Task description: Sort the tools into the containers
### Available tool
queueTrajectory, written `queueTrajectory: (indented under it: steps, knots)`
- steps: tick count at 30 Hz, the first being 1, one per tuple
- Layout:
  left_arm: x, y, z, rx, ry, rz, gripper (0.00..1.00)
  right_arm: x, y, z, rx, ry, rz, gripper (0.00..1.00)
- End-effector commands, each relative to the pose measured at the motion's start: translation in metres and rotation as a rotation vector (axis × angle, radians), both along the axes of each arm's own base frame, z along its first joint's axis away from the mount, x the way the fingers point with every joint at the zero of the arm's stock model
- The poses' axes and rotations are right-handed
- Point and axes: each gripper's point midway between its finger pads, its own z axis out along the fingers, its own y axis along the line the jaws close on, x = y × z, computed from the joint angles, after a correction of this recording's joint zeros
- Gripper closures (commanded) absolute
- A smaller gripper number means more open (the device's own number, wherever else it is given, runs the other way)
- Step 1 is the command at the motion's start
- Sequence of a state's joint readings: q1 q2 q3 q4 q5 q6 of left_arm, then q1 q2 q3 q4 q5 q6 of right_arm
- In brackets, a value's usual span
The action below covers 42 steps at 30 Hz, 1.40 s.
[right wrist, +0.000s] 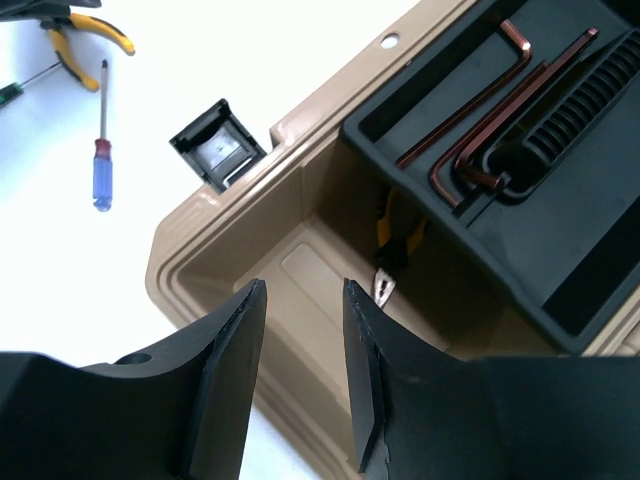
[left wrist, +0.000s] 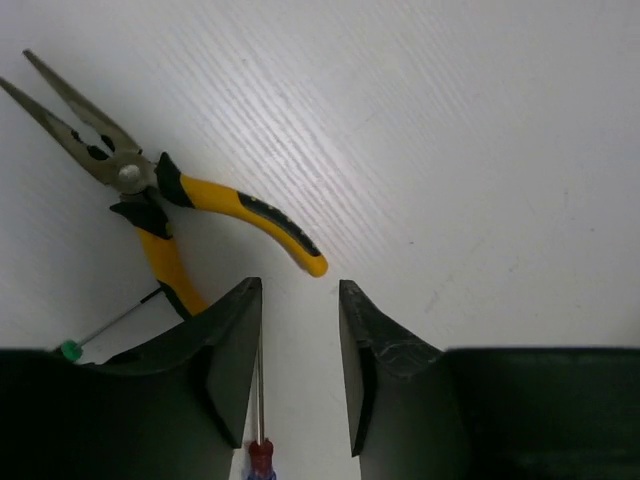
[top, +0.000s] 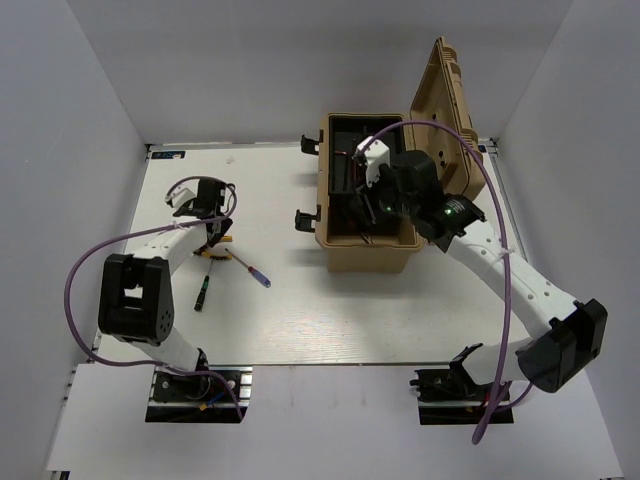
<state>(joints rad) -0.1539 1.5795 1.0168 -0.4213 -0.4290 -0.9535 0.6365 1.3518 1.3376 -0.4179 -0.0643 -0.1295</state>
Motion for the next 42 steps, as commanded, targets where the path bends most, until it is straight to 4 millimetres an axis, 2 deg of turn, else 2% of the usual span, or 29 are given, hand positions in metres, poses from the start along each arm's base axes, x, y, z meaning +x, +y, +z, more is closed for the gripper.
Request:
queueTrajectory:
  steps: [1,6,7,10,14,15,16,21,22,23,26,30,31,37,39,40,42]
  knots:
    - [-0.003,0.006,0.001,-0.058,-0.004,0.097,0.52,-0.011,-0.003,0.004,0.038,0.013,0.006,0.57]
    - [0.005,0.002,-0.012,-0.112,0.043,0.139,0.47,-0.015,-0.005,0.005,0.053,0.023,0.003,0.57]
    - [0.004,0.005,-0.022,-0.106,0.071,0.149,0.47,-0.015,-0.005,0.005,0.056,0.026,0.001,0.57]
    - [0.012,0.002,-0.023,-0.131,0.051,0.164,0.47,-0.018,-0.005,0.002,0.066,0.042,0.004,0.57]
    - [0.016,0.014,-0.030,-0.126,0.063,0.240,0.47,-0.024,-0.008,0.003,0.069,0.049,0.007,0.57]
    - [0.021,0.013,-0.025,-0.137,0.043,0.251,0.47,-0.024,-0.009,0.003,0.073,0.048,0.003,0.57]
    - [0.017,0.015,-0.031,-0.128,0.067,0.265,0.47,-0.024,-0.009,0.004,0.073,0.048,0.003,0.57]
    - [0.018,0.023,-0.033,-0.115,0.070,0.349,0.46,-0.026,-0.011,0.005,0.082,0.059,-0.002,0.57]
    - [0.014,0.023,-0.041,-0.105,0.108,0.351,0.46,-0.026,-0.011,0.005,0.084,0.059,0.001,0.57]
    - [0.020,0.026,-0.037,-0.105,0.110,0.361,0.46,-0.027,-0.011,0.005,0.085,0.060,0.000,0.57]
    - [0.014,0.027,-0.047,-0.094,0.178,0.384,0.47,-0.028,-0.012,0.009,0.092,0.056,-0.001,0.57]
    - [0.014,0.021,-0.051,-0.127,0.178,0.384,0.48,-0.027,-0.014,0.009,0.096,0.057,-0.011,0.57]
    - [0.010,0.022,-0.058,-0.128,0.192,0.396,0.48,-0.029,-0.014,0.009,0.096,0.056,-0.008,0.57]
    - [0.005,0.024,-0.061,-0.123,0.202,0.417,0.50,-0.030,-0.018,0.008,0.096,0.058,-0.012,0.57]
    - [0.005,0.024,-0.061,-0.123,0.202,0.417,0.53,-0.031,-0.018,0.010,0.101,0.054,-0.013,0.57]
    - [0.005,0.025,-0.061,-0.115,0.199,0.421,0.60,-0.032,-0.018,0.009,0.099,0.059,-0.011,0.57]
    - [0.001,0.029,-0.065,-0.109,0.219,0.431,0.68,-0.032,-0.019,0.011,0.104,0.055,-0.014,0.57]
